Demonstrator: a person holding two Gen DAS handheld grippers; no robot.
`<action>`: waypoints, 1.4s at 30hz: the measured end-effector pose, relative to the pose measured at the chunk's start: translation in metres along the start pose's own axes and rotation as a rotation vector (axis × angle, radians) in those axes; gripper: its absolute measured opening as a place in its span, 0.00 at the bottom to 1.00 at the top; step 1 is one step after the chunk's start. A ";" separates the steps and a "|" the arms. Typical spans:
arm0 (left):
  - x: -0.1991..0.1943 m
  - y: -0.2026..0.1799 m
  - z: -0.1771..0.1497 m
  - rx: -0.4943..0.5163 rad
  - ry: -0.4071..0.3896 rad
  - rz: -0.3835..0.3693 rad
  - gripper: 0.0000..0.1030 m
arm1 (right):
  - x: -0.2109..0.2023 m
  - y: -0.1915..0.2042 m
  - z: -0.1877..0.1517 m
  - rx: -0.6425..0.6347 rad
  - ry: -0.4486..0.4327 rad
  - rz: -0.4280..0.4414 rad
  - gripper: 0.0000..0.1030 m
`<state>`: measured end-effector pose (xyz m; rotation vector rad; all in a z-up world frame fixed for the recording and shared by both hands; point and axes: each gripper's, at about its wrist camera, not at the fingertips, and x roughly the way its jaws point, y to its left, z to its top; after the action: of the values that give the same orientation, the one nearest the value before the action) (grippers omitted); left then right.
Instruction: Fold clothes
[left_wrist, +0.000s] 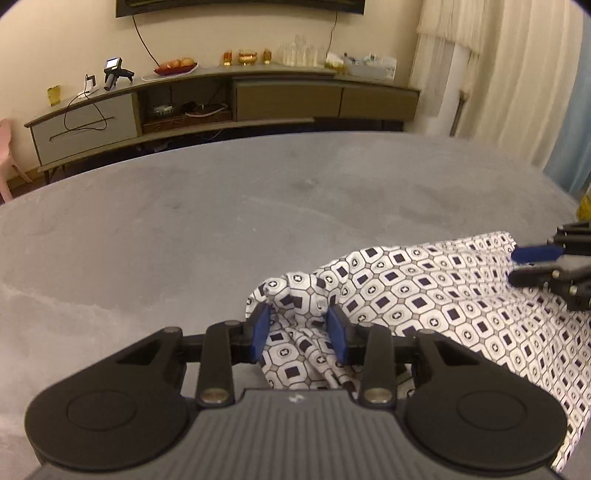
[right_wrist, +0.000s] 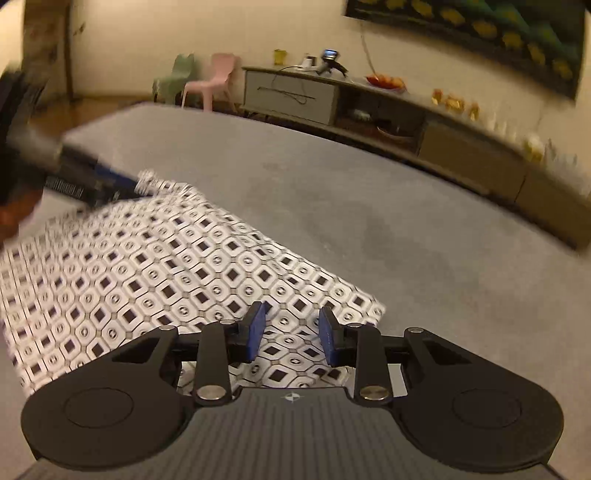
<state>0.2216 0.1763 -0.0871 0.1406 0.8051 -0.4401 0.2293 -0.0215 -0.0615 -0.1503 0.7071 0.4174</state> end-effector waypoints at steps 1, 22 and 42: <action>-0.005 -0.002 0.002 0.003 -0.006 0.004 0.34 | 0.001 -0.010 -0.001 0.052 -0.003 0.017 0.49; -0.089 -0.085 -0.030 0.172 -0.084 -0.008 0.34 | -0.042 0.022 -0.007 0.023 -0.025 -0.051 0.47; -0.080 -0.110 -0.080 0.200 0.016 0.061 0.29 | -0.038 0.058 -0.035 -0.050 0.015 -0.028 0.51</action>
<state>0.0723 0.1265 -0.0790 0.3535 0.7698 -0.4618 0.1580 0.0095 -0.0631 -0.2105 0.7089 0.4074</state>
